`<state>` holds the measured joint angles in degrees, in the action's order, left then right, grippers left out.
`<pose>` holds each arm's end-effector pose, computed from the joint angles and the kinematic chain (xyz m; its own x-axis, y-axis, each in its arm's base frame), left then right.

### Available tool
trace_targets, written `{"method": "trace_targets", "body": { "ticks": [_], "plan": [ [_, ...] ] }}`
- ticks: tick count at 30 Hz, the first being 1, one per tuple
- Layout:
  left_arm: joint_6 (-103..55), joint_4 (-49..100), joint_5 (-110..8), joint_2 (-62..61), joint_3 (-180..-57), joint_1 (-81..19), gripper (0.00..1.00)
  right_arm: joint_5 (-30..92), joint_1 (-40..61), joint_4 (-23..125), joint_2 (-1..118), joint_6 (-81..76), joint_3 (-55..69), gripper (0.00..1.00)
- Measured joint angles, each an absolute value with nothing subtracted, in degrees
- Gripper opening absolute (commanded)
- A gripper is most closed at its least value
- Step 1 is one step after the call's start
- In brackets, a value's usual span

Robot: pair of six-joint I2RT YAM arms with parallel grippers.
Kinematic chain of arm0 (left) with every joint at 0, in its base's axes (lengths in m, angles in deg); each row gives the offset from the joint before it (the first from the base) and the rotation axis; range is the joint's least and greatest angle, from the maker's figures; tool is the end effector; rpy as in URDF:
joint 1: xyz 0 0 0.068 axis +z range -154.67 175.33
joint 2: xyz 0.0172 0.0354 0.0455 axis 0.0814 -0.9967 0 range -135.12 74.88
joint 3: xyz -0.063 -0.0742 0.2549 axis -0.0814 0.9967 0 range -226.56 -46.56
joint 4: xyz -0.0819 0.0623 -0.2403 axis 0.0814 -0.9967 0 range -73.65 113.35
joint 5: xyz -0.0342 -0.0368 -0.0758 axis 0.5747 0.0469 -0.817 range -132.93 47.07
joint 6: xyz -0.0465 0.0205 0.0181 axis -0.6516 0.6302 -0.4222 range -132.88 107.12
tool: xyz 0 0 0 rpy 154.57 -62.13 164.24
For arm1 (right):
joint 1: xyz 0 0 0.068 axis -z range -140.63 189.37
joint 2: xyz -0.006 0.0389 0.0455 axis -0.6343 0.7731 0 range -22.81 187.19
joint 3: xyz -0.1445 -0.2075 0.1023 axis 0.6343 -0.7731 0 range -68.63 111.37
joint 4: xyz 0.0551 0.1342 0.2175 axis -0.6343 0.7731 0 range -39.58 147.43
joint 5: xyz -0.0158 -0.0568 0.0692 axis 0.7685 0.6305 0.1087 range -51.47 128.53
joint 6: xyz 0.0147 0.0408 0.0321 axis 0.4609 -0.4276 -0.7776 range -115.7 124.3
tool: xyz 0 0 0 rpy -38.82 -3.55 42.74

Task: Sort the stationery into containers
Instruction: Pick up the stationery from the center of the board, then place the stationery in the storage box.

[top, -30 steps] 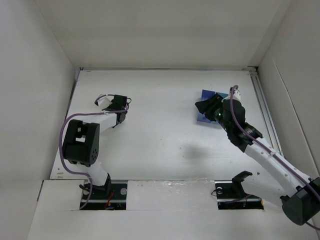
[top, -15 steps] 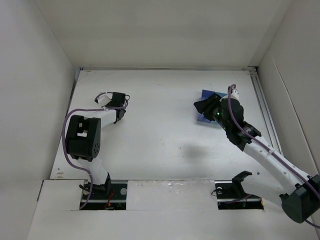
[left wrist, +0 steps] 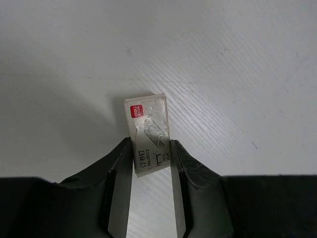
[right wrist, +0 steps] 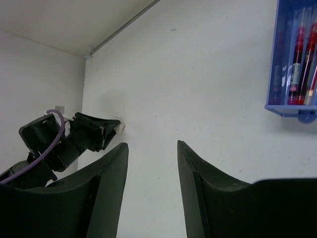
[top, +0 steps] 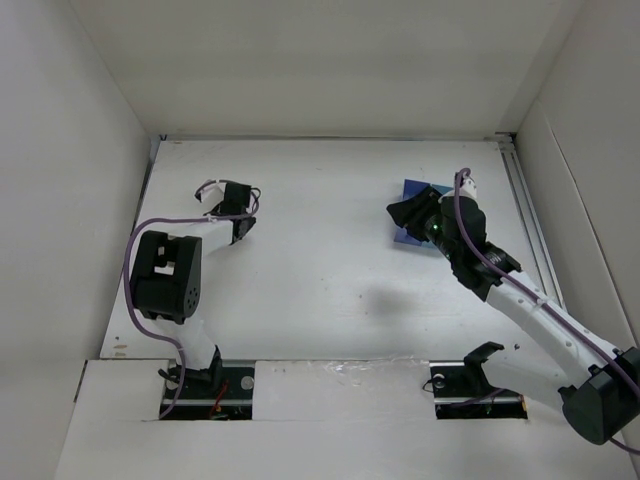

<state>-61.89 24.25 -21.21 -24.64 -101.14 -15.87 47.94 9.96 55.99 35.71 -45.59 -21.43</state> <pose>0.3522 -0.0564 0.1689 -0.3865 -0.6383 -0.6657 -0.5674 0.7336 -0.3740 0.2107 0.1121 0.3175 -0.4293 0.6242 -0.6527 -0.0308 0.7122 0.7013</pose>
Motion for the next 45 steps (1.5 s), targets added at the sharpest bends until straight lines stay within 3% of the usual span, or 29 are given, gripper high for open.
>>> {"method": "trace_targets", "body": {
  "ticks": [8, 18, 26, 45],
  "plan": [
    [-58.70, 29.87, -28.19, -20.29, -102.74, -27.63, 0.11, 48.40, 9.59, 55.99, 35.71, -45.41, -21.43, 0.50],
    [-57.02, 33.94, -37.52, -31.51, -128.27, -46.75, 0.14, 50.08, 9.59, 56.01, 33.42, -45.39, -21.43, 0.50],
    [-57.43, 35.01, -45.63, -44.47, -139.13, -50.93, 0.15, 53.03, 9.59, 56.23, 28.13, -45.98, -21.82, 0.50],
    [-61.35, 44.54, -54.59, -59.59, -153.29, -54.97, 0.17, 61.32, 9.59, 56.18, 13.66, -49.43, -26.41, 0.55]
  ]
}}
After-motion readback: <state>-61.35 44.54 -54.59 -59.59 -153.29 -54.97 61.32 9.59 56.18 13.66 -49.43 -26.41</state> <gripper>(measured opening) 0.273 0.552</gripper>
